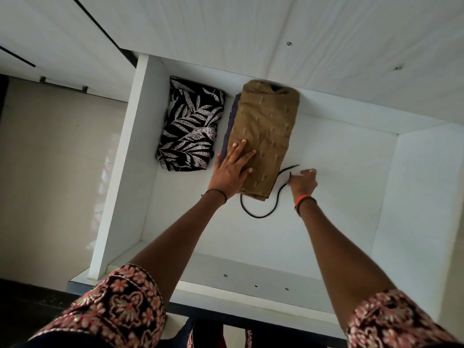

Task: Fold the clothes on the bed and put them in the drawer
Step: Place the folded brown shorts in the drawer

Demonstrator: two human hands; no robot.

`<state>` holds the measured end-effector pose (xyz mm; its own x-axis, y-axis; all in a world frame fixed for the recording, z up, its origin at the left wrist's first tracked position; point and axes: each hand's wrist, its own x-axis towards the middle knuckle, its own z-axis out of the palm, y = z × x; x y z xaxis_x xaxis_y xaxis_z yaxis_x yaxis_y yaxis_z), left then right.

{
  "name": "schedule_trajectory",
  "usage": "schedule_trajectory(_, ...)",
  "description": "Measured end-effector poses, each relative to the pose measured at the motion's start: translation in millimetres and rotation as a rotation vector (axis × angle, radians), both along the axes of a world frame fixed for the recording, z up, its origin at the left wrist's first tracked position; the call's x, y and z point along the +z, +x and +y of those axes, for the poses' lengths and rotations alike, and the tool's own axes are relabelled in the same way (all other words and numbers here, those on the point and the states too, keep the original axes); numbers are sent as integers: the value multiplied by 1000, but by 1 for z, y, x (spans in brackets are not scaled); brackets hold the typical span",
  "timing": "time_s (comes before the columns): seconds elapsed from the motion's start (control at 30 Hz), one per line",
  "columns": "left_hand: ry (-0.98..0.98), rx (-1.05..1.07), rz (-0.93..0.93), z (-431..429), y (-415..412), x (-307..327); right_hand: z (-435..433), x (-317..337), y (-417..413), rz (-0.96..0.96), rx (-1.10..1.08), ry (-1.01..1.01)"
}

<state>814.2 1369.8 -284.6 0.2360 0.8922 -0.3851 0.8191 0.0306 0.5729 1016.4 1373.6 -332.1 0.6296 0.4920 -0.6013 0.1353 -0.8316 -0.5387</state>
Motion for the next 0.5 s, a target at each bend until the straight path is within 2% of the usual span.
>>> schedule_trajectory(0.13,0,-17,15,1,-2,3,25,6,13,33,69,-42)
schedule_trajectory(0.3,17,31,41,-4,-2,2,-8,6,2,96,222,-340)
schedule_trajectory(0.5,19,14,47,-2,-5,-1,-21,-26,-13,37,248,-278)
